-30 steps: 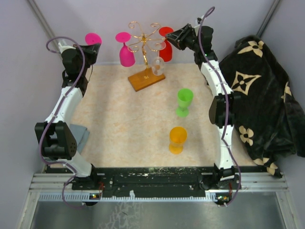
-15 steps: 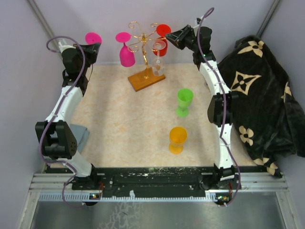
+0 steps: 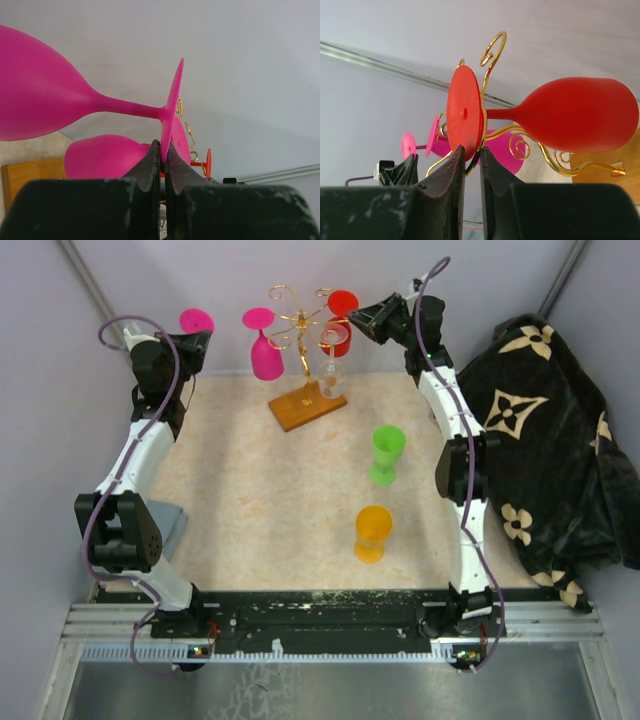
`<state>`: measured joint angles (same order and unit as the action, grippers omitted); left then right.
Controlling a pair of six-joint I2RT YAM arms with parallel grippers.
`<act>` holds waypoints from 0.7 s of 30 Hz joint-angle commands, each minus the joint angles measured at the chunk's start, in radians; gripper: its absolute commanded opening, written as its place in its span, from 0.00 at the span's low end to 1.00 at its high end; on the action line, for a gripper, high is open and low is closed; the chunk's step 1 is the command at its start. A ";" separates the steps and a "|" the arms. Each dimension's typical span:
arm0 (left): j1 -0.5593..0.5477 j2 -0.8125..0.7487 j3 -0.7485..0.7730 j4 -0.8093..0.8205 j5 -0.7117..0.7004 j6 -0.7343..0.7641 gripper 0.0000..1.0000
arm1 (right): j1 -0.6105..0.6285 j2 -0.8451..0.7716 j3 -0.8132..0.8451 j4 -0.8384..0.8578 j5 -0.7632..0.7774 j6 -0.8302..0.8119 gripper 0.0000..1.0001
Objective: Place the wine glass upside down on the wine glass rack
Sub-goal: Adjust the wine rack at the center of the board.
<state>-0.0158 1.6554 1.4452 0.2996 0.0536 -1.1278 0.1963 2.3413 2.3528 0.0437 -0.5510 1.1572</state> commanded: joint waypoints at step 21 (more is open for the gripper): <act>0.006 0.015 0.044 0.036 0.009 0.003 0.04 | 0.042 -0.077 0.050 0.001 -0.004 -0.030 0.00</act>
<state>-0.0158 1.6642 1.4452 0.2996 0.0536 -1.1282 0.2001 2.3409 2.3577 0.0288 -0.5434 1.1568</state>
